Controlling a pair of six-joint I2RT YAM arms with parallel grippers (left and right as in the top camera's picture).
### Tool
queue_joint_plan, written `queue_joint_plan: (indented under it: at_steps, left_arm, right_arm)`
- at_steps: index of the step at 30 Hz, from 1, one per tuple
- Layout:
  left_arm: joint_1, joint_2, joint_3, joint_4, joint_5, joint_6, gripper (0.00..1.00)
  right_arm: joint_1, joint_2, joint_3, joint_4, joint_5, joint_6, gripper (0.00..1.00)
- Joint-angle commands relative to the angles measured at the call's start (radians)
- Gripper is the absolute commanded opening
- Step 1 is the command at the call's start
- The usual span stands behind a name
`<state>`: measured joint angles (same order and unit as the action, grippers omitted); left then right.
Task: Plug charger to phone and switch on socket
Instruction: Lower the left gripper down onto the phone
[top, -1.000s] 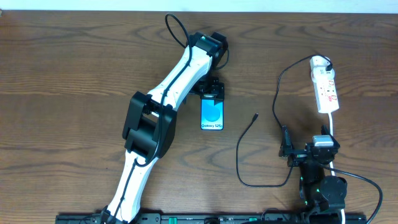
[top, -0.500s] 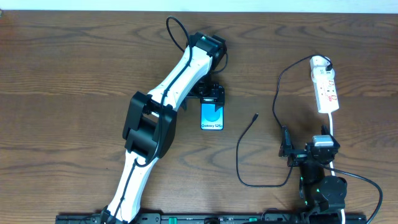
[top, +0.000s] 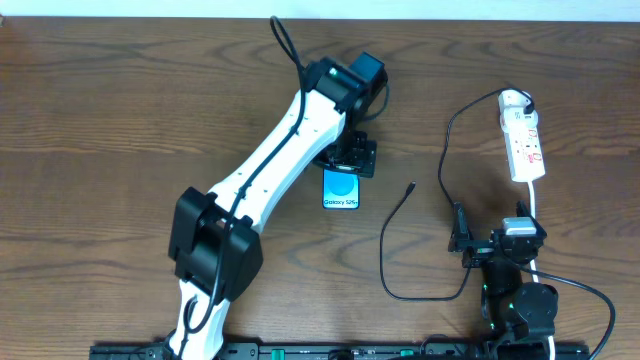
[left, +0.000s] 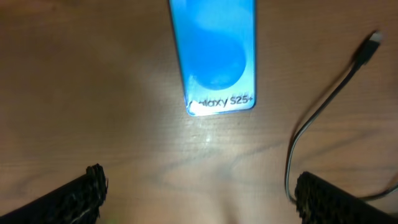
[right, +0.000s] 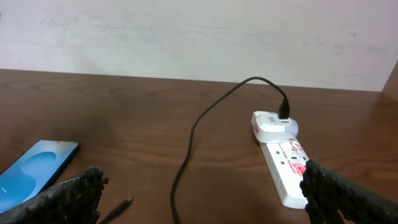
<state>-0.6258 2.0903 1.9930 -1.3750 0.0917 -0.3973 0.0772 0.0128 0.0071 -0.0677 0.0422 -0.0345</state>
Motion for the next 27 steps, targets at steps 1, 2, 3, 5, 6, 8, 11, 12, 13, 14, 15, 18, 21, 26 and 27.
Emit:
queue_joint_plan:
  at_steps: [1, 2, 3, 5, 6, 8, 11, 12, 13, 14, 15, 18, 21, 26, 27]
  left_arm:
    - [0.013, 0.026, -0.096, 0.095, 0.014, -0.018, 0.98]
    - [0.016, 0.03, -0.106, 0.12, 0.016, -0.019, 0.98]
    - [0.021, 0.036, -0.113, 0.148, 0.016, -0.03, 0.98]
    - [0.032, 0.047, -0.114, 0.18, 0.016, -0.076, 0.98]
    - [0.034, 0.051, -0.114, 0.193, 0.014, -0.101, 0.98]
    - [0.04, 0.061, -0.114, 0.22, 0.011, -0.146, 0.98]
    - [0.04, 0.072, -0.113, 0.251, 0.013, -0.163, 0.98]
    - [0.04, 0.074, -0.112, 0.256, 0.013, -0.166, 0.98]
    - [0.038, 0.074, -0.112, 0.257, 0.013, -0.166, 0.98]
    - [0.038, 0.074, -0.112, 0.258, 0.013, -0.166, 0.98]
    - [0.037, 0.074, -0.112, 0.26, 0.013, -0.166, 0.98]
    - [0.037, 0.077, -0.113, 0.275, 0.004, -0.166, 0.98]
    - [0.037, 0.089, -0.113, 0.302, -0.019, -0.166, 0.98]
    - [0.035, 0.127, -0.113, 0.319, -0.025, -0.166, 0.98]
    - [0.032, 0.137, -0.113, 0.319, -0.025, -0.166, 0.98]
  right_arm:
    - [0.005, -0.004, -0.002, -0.004, 0.007, -0.008, 0.99]
    - [0.005, -0.004, -0.002, -0.003, 0.007, -0.008, 0.99]
    - [0.005, -0.004, -0.002, -0.003, 0.008, -0.008, 0.99]
    - [0.005, -0.004, -0.002, -0.003, 0.007, -0.008, 0.99]
    - [0.005, -0.004, -0.002, -0.003, 0.007, -0.008, 0.99]
    - [0.005, -0.004, -0.002, -0.003, 0.008, -0.008, 0.99]
    - [0.005, -0.004, -0.002, -0.003, 0.007, -0.008, 0.99]
    - [0.005, -0.004, -0.002, -0.003, 0.007, -0.008, 0.99]
    - [0.005, -0.004, -0.002, -0.003, 0.007, -0.008, 0.99]
    - [0.005, -0.004, -0.002, -0.003, 0.007, -0.008, 0.99]
    - [0.005, -0.004, -0.002, -0.004, 0.008, -0.008, 0.99]
    - [0.005, -0.004, -0.002, -0.003, 0.007, -0.008, 0.99]
    - [0.005, -0.004, -0.002, -0.003, 0.008, -0.008, 0.99]
    - [0.005, -0.004, -0.002, -0.003, 0.007, -0.008, 0.99]
    - [0.005, -0.004, -0.002, -0.003, 0.007, -0.008, 0.99]
